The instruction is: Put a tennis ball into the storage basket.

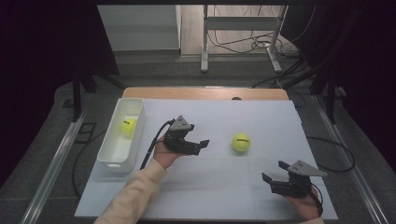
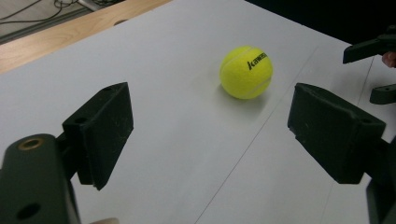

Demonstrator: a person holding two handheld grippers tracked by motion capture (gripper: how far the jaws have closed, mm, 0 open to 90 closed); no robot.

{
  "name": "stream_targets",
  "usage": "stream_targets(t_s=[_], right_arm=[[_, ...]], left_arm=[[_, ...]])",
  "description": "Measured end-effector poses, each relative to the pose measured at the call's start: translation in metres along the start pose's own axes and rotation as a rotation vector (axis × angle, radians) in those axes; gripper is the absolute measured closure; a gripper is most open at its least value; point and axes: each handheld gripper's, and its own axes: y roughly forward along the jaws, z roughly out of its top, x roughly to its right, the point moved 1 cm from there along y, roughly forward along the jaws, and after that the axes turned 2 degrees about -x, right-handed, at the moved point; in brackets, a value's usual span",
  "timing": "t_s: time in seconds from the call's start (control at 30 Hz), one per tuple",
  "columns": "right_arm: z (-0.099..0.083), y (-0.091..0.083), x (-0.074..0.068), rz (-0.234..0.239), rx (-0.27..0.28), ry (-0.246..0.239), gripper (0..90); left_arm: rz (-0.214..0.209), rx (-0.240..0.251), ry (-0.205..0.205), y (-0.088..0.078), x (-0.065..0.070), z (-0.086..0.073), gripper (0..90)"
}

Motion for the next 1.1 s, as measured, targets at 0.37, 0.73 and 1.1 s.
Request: stream_targets(t_s=[0.37, 0.73, 1.1], right_arm=[[0.001, 0.001, -0.002, 0.017, 0.002, 0.007, 16.2], [0.001, 0.002, -0.002, 0.018, 0.000, 0.007, 16.2], [0.001, 0.002, -0.002, 0.019, 0.002, 0.010, 16.2]], left_arm=[[-0.028, -0.030, 0.012, 0.017, 0.003, 0.002, 14.2], [-0.046, -0.047, 0.017, 0.031, 0.004, 0.010, 13.9], [-0.061, -0.073, 0.039, 0.047, 0.008, 0.018, 13.4]])
